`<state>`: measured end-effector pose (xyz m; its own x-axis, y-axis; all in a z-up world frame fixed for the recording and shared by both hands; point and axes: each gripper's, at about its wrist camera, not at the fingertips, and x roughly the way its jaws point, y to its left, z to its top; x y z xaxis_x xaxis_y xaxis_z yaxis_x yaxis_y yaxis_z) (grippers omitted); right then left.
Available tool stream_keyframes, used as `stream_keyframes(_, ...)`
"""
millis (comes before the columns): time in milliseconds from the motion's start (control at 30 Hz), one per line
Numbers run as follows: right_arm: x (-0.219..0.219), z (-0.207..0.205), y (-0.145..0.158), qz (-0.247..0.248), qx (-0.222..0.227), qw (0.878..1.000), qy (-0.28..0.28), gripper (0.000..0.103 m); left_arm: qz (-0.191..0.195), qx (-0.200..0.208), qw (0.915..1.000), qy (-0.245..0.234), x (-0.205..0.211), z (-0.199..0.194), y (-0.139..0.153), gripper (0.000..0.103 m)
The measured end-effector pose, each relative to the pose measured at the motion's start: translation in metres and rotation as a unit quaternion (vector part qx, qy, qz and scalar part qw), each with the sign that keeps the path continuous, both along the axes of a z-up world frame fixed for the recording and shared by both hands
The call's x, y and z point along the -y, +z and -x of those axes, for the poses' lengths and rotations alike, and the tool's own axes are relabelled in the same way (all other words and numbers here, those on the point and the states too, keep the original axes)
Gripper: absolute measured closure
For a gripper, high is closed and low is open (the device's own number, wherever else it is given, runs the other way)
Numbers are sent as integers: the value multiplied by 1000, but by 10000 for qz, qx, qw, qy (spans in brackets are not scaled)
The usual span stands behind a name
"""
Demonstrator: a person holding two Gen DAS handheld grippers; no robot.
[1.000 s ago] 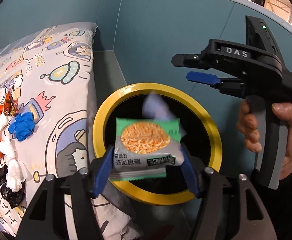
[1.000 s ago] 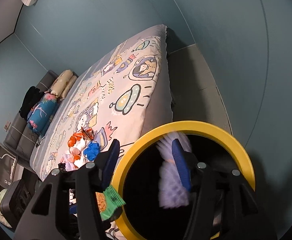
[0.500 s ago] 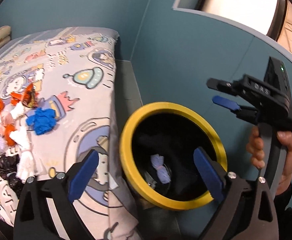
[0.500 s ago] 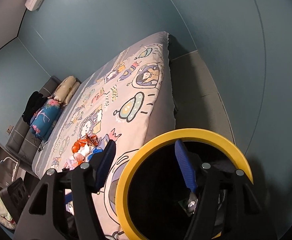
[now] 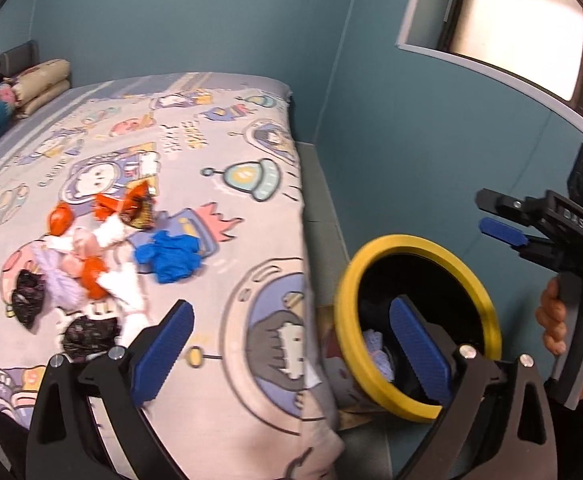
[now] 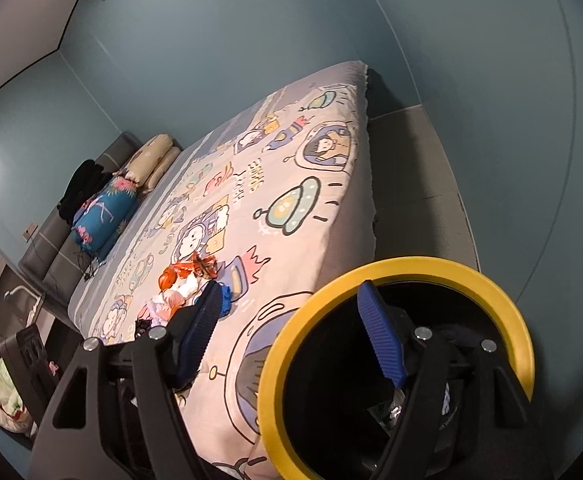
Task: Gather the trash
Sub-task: 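Move both open tools back over the trash pile on the bed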
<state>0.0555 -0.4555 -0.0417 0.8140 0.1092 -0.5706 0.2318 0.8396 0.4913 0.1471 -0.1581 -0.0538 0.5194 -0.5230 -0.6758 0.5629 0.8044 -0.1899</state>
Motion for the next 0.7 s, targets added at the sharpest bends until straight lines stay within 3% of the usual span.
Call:
stream_keyframes(300,-41,-26,13,241,43,9985,482,34,-58,126,9983,572,-48,-17,11,8)
stream_keyframes(700,-88,-58,24,480,70,9937,1011,31,-48,301,9893,1426,-117,-38,24,8)
